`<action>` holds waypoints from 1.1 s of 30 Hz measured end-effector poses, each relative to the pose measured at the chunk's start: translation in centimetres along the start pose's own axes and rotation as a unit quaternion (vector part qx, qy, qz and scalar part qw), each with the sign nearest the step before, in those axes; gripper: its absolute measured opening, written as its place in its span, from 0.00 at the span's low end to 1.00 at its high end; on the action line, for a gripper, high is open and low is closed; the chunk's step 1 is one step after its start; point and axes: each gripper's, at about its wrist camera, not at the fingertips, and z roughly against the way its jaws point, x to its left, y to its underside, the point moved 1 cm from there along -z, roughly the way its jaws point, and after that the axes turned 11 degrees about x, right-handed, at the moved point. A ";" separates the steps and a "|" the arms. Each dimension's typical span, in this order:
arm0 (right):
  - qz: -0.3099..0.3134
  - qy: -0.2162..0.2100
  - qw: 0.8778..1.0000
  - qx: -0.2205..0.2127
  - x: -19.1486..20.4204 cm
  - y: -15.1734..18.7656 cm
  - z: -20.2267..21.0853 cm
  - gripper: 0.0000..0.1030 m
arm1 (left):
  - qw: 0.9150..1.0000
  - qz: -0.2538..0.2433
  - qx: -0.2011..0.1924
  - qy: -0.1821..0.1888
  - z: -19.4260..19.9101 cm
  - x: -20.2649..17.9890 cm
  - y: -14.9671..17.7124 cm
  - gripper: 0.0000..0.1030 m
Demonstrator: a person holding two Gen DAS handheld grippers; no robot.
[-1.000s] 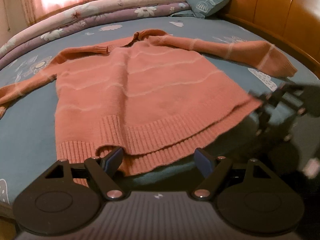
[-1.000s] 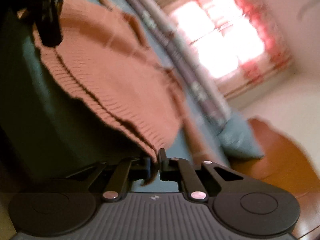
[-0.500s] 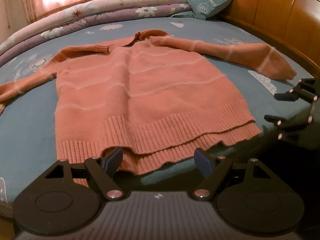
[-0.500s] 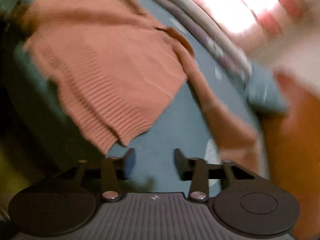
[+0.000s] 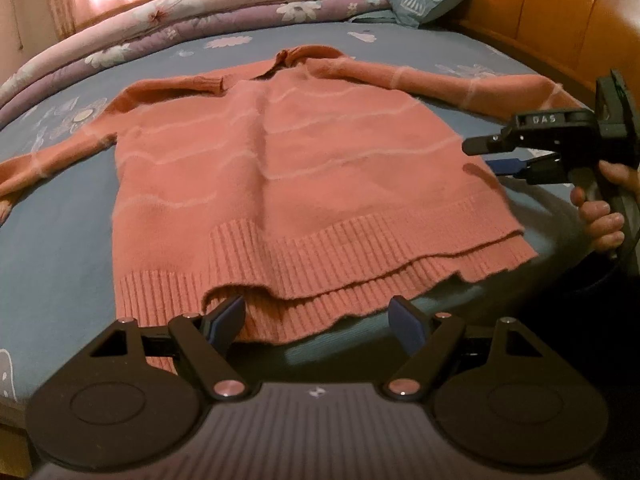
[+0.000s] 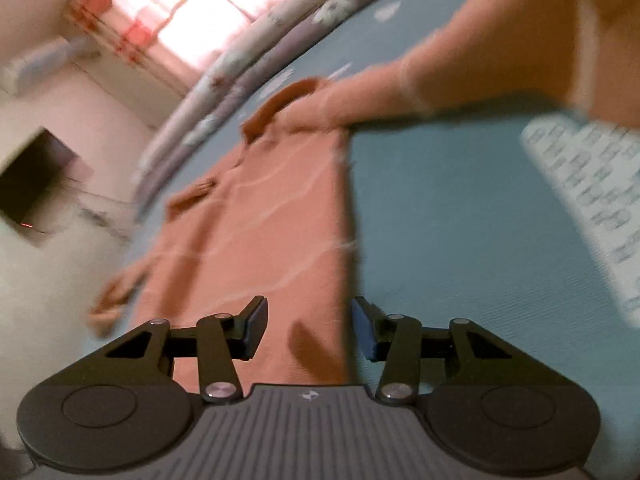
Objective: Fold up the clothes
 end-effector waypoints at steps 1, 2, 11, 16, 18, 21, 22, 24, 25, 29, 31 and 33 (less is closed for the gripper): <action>-0.003 -0.009 1.000 -0.001 -0.2 0.0 -0.2 0.51 | 1.000 0.000 0.002 -0.001 -0.1 0.0 0.0 0.77; -0.007 -0.016 1.000 -0.001 -0.3 -0.1 -0.4 0.50 | 1.000 0.000 0.003 -0.001 -0.2 -0.1 0.0 0.77; -0.008 0.007 1.000 -0.007 0.3 0.4 1.1 0.09 | 1.000 -0.006 0.008 -0.003 -0.4 -0.2 0.1 0.77; 0.067 0.095 0.993 -0.010 3.8 0.0 1.9 0.09 | 1.000 0.002 0.003 -0.002 -0.2 0.3 0.1 0.77; 0.093 0.161 0.982 0.019 4.4 0.5 0.8 0.12 | 1.000 0.006 -0.001 0.001 0.0 0.6 0.2 0.77; 0.113 0.222 0.968 0.017 5.2 1.6 0.5 0.23 | 1.000 0.009 -0.012 0.008 1.0 1.4 0.3 0.77; 0.116 0.233 0.966 0.008 5.6 2.0 0.9 0.34 | 1.000 0.010 -0.017 0.012 1.4 1.7 0.4 0.77; 0.121 0.253 0.959 -0.028 6.6 2.9 2.3 0.39 | 0.999 0.021 -0.029 0.025 2.4 3.2 0.3 0.77; 0.125 0.259 0.957 -0.046 7.3 3.4 3.1 0.42 | 0.998 0.029 -0.036 0.034 3.0 4.2 0.2 0.77; 0.157 0.234 0.957 -0.069 9.8 5.5 4.3 0.60 | 0.993 0.084 -0.070 0.050 4.8 9.0 -0.7 0.77; 0.178 0.225 0.956 -0.066 10.9 6.5 3.6 0.60 | 0.987 0.123 -0.089 0.059 5.1 11.8 -1.5 0.77; 0.192 0.209 0.957 -0.057 11.7 7.1 2.5 0.60 | 0.977 0.169 -0.104 0.075 4.5 15.0 -2.5 0.74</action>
